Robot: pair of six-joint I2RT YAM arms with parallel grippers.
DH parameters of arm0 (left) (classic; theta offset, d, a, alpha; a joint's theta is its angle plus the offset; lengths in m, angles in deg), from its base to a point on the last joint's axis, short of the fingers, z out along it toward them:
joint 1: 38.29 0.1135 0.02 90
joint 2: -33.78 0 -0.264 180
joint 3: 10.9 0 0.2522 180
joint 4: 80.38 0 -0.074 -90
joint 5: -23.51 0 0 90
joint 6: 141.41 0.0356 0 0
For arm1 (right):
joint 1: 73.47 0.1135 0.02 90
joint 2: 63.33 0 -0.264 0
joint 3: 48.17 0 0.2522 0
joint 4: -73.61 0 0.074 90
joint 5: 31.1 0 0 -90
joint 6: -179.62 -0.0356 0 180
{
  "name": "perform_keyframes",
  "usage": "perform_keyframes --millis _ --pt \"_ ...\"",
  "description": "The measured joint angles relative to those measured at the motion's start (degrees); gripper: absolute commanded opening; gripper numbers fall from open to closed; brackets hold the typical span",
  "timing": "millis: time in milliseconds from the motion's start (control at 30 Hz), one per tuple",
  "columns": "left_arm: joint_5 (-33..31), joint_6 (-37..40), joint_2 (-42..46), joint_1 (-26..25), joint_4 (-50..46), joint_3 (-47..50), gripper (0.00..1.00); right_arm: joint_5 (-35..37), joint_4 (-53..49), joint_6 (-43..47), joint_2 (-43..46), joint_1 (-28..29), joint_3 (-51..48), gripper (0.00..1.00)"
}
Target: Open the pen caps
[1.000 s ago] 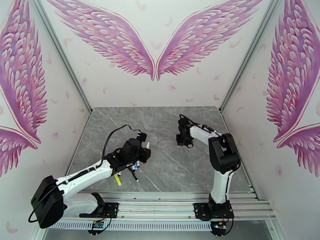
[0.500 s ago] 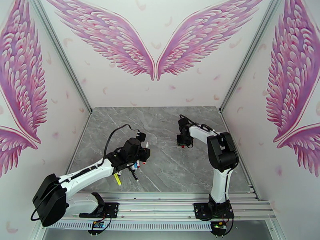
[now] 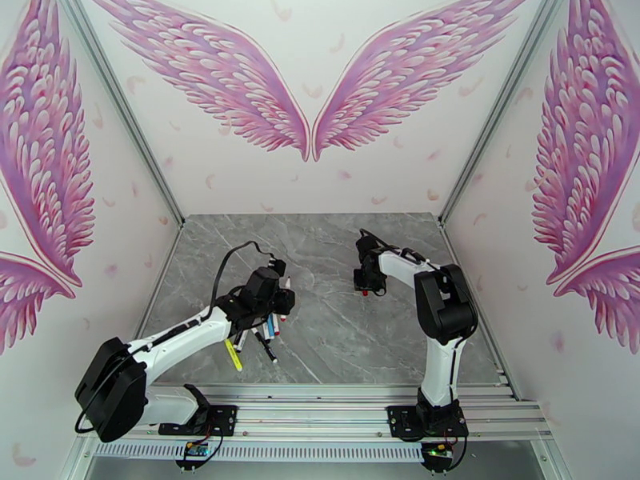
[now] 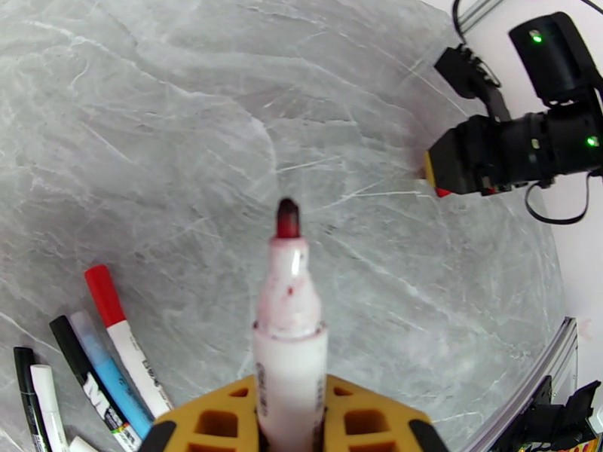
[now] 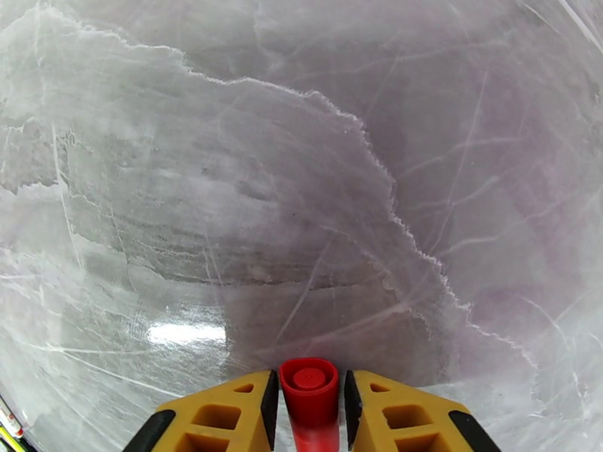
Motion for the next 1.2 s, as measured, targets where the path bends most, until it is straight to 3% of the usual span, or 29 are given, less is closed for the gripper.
perform_keyframes --millis 333,667,900,1200 --pt "0.00 2.78 -5.03 3.61 -1.09 -4.48 0.00 0.42 0.15 -0.37 0.00 0.00 -0.04 0.29" --pt "-0.28 5.77 -13.62 7.23 -2.38 -11.13 0.00 0.42 0.66 -0.37 1.05 0.00 -0.46 0.41" --pt "-1.64 8.55 -20.76 10.43 -4.11 -16.04 0.00 0.31 1.66 -0.28 11.28 0.00 -4.17 0.60" --pt "-3.72 12.83 -24.22 17.03 -8.28 -20.94 0.00 -6.10 5.44 -0.20 28.48 0.57 -12.31 0.99"
